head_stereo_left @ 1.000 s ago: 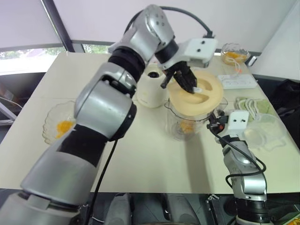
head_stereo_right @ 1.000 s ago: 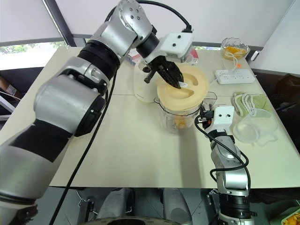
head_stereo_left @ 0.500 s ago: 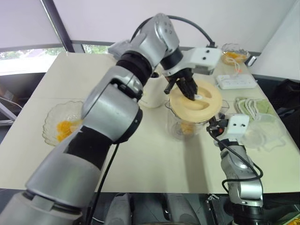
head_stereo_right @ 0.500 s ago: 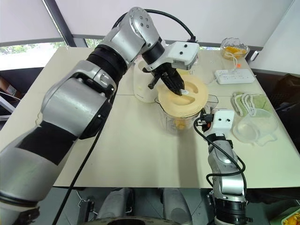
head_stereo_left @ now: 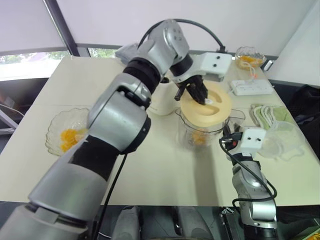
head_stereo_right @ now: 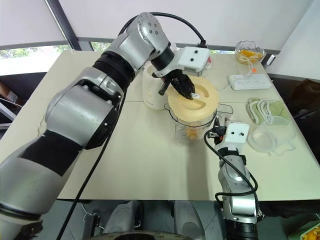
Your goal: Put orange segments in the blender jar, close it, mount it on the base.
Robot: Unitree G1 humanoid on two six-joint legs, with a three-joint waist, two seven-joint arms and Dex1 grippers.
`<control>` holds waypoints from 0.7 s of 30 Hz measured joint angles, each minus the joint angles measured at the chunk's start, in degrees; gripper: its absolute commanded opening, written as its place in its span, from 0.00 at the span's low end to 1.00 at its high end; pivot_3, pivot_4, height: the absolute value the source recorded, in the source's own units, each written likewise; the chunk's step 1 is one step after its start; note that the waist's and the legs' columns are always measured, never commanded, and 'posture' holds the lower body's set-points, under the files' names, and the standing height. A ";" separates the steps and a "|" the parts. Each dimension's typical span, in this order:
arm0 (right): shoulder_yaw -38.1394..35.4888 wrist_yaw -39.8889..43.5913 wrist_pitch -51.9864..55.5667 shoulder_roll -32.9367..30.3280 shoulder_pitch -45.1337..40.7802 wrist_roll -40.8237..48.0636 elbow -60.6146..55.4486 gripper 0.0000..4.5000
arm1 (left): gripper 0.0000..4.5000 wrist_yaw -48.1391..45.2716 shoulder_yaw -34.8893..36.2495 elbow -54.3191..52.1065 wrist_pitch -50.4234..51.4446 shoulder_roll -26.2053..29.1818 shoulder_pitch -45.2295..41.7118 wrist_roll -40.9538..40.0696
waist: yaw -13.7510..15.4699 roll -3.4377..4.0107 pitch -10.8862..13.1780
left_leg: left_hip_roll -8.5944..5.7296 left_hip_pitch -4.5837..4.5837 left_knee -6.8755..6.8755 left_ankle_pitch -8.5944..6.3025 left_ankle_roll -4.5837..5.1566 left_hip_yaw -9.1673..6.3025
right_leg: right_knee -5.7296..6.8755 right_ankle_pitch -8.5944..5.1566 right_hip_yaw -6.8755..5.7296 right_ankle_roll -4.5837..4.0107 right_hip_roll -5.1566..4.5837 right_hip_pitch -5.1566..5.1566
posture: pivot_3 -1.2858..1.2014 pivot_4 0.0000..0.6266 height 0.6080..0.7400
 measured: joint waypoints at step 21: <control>0.88 -0.16 0.12 0.96 1.20 -1.29 -1.46 0.22 | 0.04 -5.26 2.37 0.75 -5.66 0.66 1.36 -2.66 | -0.06 0.00 -0.03 | 0.00 0.17 0.00 -0.01 0.01 0.00 | 0.00 -0.02 0.02 -0.03 0.00 0.16 | 0.52 0.24 1.00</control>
